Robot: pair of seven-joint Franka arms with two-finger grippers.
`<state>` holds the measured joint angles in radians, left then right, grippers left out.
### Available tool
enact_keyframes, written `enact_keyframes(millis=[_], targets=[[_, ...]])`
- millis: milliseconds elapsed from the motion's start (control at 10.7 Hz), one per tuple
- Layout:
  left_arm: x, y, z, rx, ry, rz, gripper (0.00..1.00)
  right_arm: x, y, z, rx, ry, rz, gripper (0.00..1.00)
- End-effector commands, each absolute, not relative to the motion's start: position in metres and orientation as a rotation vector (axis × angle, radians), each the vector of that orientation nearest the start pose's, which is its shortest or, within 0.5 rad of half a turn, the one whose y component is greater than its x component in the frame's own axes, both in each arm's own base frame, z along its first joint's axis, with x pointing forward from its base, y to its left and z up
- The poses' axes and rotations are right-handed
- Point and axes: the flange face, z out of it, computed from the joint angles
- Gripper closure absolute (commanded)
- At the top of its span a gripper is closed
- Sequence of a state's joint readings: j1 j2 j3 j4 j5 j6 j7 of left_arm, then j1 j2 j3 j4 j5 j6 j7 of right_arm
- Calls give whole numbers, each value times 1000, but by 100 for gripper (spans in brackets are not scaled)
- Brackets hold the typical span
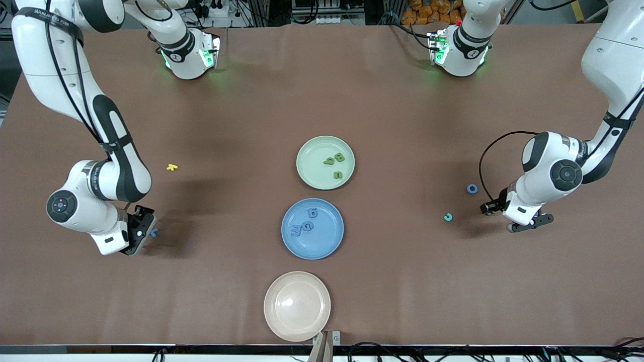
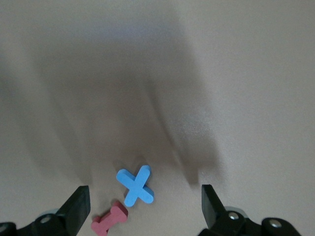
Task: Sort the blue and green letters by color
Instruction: 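Grasp the green N with the left gripper while the right gripper reaches X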
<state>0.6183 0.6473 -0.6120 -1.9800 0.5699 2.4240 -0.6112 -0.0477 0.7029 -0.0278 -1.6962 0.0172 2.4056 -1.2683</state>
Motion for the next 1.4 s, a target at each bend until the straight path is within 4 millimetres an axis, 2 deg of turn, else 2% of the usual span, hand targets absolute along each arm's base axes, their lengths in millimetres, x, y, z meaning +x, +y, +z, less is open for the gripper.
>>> enact_keyframes(millis=[0,93,280,373,466,560,653,746,840,1026,1213,1306], targets=[[601,12,178,-3117,-395,11,43,666,-46,180,-2637,-1759,-42,0],[602,11,178,-3120,-394,5,44,665,-46,178,-2638,-1760,-46,0],[602,10,176,-3125,-393,3,58,664,-46,172,-2639,-1761,-48,0],[602,8,176,-3125,-386,3,71,664,-45,172,-2638,-1763,-48,40],[603,6,178,-3125,-377,-4,93,664,-44,172,-2638,-1763,-48,69],[603,2,180,-3126,-363,-8,100,664,-44,172,-2636,-1762,-44,87],[603,-19,182,-3131,-326,-11,100,664,-44,173,-2655,-1731,-43,95],[603,-49,190,-3125,-270,-22,100,664,-44,173,-2681,-1687,-40,100],[602,-72,200,-3115,-259,-41,100,664,-43,173,-2691,-1670,-40,100],[597,-136,225,-3122,-260,-60,100,664,-42,176,-2715,-1630,-44,100],[582,-215,249,-3121,-296,-47,100,667,-35,185,-2775,-1497,-31,100],[569,-255,254,-3123,-328,-52,100,668,-15,192,-2816,-1403,-29,100]])
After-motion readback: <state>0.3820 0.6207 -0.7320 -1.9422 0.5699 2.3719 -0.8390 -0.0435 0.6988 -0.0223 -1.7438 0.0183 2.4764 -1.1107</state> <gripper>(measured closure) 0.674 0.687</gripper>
